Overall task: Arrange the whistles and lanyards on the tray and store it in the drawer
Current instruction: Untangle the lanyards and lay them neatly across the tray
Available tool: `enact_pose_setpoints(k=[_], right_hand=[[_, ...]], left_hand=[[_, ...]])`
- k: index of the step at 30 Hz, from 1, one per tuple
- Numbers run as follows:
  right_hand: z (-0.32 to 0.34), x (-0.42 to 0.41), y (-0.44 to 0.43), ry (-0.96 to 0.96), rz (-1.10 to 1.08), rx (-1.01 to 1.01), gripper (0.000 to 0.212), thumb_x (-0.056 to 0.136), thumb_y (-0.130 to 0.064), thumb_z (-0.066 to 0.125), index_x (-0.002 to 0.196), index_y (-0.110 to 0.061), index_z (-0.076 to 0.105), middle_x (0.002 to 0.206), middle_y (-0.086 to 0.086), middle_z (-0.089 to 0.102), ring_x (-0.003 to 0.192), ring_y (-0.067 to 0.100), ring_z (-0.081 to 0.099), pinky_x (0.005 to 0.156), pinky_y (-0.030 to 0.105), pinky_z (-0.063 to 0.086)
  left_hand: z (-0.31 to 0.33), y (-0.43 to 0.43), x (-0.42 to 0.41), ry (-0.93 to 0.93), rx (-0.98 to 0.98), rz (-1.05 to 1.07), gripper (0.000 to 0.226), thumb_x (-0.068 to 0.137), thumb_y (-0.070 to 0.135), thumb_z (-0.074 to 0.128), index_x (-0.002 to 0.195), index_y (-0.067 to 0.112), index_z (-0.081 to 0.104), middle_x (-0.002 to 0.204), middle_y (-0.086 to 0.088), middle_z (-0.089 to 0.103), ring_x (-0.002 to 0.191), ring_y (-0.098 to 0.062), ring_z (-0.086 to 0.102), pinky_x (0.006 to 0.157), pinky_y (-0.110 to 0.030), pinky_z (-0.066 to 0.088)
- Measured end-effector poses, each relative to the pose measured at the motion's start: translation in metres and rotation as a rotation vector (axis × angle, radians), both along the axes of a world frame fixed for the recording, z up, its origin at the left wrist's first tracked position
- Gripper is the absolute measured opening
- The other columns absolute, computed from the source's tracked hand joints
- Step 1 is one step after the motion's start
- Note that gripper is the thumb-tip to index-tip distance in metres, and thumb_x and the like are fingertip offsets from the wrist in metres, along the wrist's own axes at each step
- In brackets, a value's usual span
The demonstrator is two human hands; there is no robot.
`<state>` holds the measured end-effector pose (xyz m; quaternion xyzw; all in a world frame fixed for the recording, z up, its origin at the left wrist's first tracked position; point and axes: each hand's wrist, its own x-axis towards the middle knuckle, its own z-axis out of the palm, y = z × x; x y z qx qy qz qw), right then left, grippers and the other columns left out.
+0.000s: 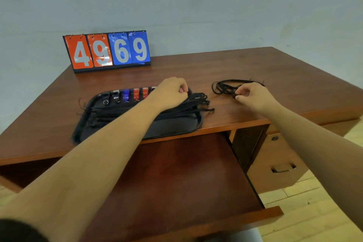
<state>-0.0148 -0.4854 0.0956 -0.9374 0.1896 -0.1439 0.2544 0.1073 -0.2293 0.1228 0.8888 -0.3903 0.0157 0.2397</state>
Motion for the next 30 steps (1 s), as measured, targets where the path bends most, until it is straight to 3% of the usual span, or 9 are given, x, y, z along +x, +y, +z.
enact_pose_setpoints(k=[4,7,10,14,16,20,22,25,30], right_hand=[[-0.007,0.004,-0.016,0.049,0.010,-0.030,0.039,0.093,-0.021,0.069,0.130,-0.009,0.065,0.132,0.009,0.064,0.119,0.023,0.061,0.100,0.033,0.047],[-0.013,0.011,-0.022,0.085,0.016,-0.080,0.050,0.093,-0.029,0.069,0.139,-0.013,0.057,0.138,0.010,0.057,0.121,0.028,0.060,0.103,0.042,0.049],[-0.022,0.020,-0.029,0.127,0.002,-0.221,0.042,0.095,-0.031,0.066,0.133,-0.014,0.063,0.133,0.009,0.060,0.116,0.029,0.061,0.100,0.042,0.051],[-0.026,0.023,-0.038,0.042,-0.013,-0.142,0.024,0.098,-0.021,0.062,0.118,-0.012,0.071,0.119,0.004,0.067,0.107,0.023,0.062,0.091,0.033,0.047],[-0.024,0.018,-0.038,-0.078,0.005,-0.034,0.022,0.098,-0.020,0.063,0.117,-0.014,0.072,0.108,-0.003,0.066,0.101,0.015,0.059,0.091,0.030,0.046],[-0.009,0.006,-0.040,-0.248,0.036,0.120,0.013,0.097,-0.021,0.065,0.107,-0.021,0.073,0.093,-0.011,0.068,0.087,0.007,0.060,0.079,0.022,0.045],[-0.002,0.001,-0.040,-0.212,0.093,0.070,0.012,0.097,-0.020,0.065,0.104,-0.022,0.074,0.092,-0.009,0.070,0.083,0.008,0.061,0.075,0.023,0.045],[0.007,-0.003,-0.035,-0.081,0.216,-0.169,0.017,0.097,-0.015,0.063,0.109,-0.018,0.076,0.100,-0.003,0.072,0.088,0.013,0.060,0.079,0.025,0.043],[0.028,-0.013,-0.023,-0.083,0.172,-0.206,0.016,0.098,-0.020,0.062,0.108,-0.019,0.075,0.095,-0.005,0.070,0.083,0.014,0.064,0.076,0.029,0.052]], left_hand=[[-0.005,-0.063,0.000,-0.020,0.080,-0.107,0.019,0.092,0.016,0.056,0.106,0.019,0.068,0.102,0.004,0.060,0.091,-0.011,0.058,0.083,-0.027,0.047],[-0.013,-0.103,0.002,-0.073,0.159,-0.134,0.026,0.090,0.018,0.060,0.114,0.019,0.070,0.109,0.002,0.058,0.096,-0.015,0.058,0.093,-0.032,0.049],[-0.022,-0.133,0.006,-0.123,0.250,-0.135,0.038,0.090,0.022,0.063,0.128,0.024,0.064,0.124,-0.006,0.055,0.110,-0.024,0.057,0.098,-0.043,0.048],[-0.032,-0.157,0.008,-0.113,0.271,-0.202,0.046,0.091,0.028,0.061,0.137,0.021,0.057,0.125,-0.008,0.056,0.111,-0.026,0.056,0.091,-0.037,0.049],[-0.034,-0.161,0.006,-0.084,0.217,-0.230,0.037,0.096,0.027,0.057,0.131,0.016,0.061,0.117,-0.006,0.063,0.105,-0.022,0.060,0.081,-0.028,0.044],[-0.035,-0.159,0.008,-0.050,0.103,-0.166,0.024,0.098,0.030,0.056,0.113,0.017,0.070,0.108,0.001,0.067,0.093,-0.014,0.061,0.081,-0.025,0.044],[-0.029,-0.153,0.007,0.028,0.009,-0.161,0.028,0.096,0.032,0.060,0.121,0.020,0.062,0.101,0.006,0.065,0.086,-0.008,0.060,0.079,-0.023,0.048],[-0.016,-0.146,0.000,0.112,-0.050,-0.288,0.050,0.093,0.026,0.064,0.140,0.026,0.048,0.095,0.010,0.066,0.081,-0.001,0.059,0.074,-0.016,0.044],[-0.003,-0.142,-0.009,-0.037,0.037,-0.287,0.022,0.096,0.031,0.060,0.107,0.018,0.072,0.097,0.001,0.068,0.086,-0.015,0.062,0.076,-0.029,0.048]])
